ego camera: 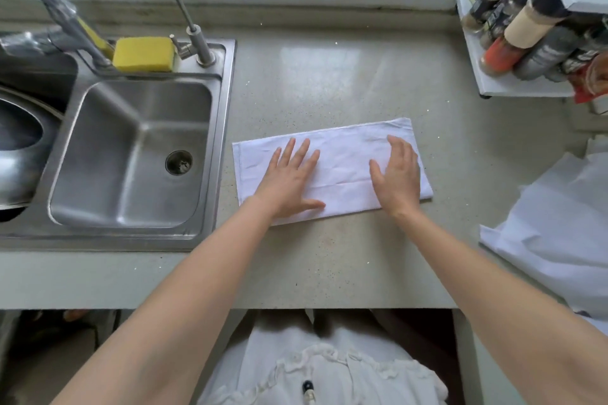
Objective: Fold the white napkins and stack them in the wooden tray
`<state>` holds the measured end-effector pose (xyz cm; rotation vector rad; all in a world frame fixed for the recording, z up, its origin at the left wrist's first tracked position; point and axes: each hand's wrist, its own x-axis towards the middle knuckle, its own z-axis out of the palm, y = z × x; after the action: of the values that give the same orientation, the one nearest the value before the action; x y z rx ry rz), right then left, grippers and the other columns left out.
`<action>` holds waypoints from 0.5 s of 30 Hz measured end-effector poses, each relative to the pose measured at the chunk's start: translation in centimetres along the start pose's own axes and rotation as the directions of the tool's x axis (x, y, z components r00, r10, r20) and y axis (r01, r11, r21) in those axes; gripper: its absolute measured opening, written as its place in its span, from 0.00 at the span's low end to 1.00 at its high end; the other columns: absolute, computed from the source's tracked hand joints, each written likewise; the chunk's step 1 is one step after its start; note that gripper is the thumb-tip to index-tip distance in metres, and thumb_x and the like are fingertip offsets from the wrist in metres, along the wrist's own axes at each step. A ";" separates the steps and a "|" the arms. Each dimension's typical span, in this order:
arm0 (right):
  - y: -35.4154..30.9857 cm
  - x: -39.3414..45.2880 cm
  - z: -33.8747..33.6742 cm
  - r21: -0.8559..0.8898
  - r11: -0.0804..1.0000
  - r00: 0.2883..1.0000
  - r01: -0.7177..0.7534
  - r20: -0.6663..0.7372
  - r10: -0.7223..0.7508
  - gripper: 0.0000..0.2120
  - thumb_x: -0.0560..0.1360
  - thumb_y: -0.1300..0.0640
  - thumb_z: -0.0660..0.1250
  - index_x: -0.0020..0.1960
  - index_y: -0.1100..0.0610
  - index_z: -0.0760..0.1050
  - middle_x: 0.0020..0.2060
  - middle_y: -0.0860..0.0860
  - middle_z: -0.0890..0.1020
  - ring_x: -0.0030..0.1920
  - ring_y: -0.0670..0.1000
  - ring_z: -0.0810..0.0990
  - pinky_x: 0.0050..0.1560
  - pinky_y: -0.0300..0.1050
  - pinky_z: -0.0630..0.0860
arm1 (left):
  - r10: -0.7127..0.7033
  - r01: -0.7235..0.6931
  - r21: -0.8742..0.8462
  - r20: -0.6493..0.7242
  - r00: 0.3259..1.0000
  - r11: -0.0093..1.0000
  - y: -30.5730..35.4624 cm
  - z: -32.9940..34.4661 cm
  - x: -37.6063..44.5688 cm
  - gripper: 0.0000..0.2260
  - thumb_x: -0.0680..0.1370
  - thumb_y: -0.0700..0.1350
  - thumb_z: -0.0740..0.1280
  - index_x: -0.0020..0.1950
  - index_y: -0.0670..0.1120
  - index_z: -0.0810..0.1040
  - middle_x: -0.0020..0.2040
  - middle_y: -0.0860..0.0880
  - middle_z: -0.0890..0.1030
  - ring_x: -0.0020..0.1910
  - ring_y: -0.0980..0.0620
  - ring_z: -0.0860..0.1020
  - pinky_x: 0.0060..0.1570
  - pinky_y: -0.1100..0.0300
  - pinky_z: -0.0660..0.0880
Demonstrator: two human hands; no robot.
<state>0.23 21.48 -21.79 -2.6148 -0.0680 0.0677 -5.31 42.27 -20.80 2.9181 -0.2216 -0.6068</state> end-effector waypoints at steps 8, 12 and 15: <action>2.6 4.7 -3.5 -0.129 0.895 0.890 -0.427 0.115 0.441 0.30 0.68 0.52 0.73 0.63 0.64 0.66 0.62 0.60 0.71 0.64 0.60 0.68 0.56 0.51 0.71 | -0.120 0.141 -0.102 0.194 0.974 0.985 1.3 -0.6 2.5 0.60 0.62 0.70 0.71 0.77 0.54 0.33 0.75 0.51 0.29 0.74 0.41 0.29 0.71 0.37 0.36; 2.3 5.9 -4.0 -0.132 0.878 0.851 -0.461 0.216 0.479 0.18 0.66 0.54 0.73 0.50 0.60 0.71 0.45 0.55 0.75 0.48 0.57 0.76 0.41 0.45 0.69 | -0.164 0.190 -0.091 0.236 0.958 0.978 2.1 -1.0 2.8 0.63 0.59 0.70 0.73 0.76 0.54 0.31 0.75 0.52 0.27 0.73 0.40 0.29 0.70 0.33 0.37; 2.2 5.8 -3.8 -0.109 0.901 0.869 -0.420 0.239 0.434 0.10 0.69 0.59 0.69 0.36 0.59 0.68 0.39 0.55 0.74 0.42 0.57 0.74 0.39 0.44 0.67 | -0.188 0.218 -0.087 0.263 0.946 0.972 2.5 -1.5 3.1 0.65 0.58 0.69 0.75 0.76 0.55 0.30 0.74 0.51 0.26 0.73 0.39 0.29 0.69 0.31 0.38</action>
<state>6.34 18.08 -19.83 -2.6095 0.4292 0.5705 -2.16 39.42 -20.20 2.7653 0.0874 -0.9919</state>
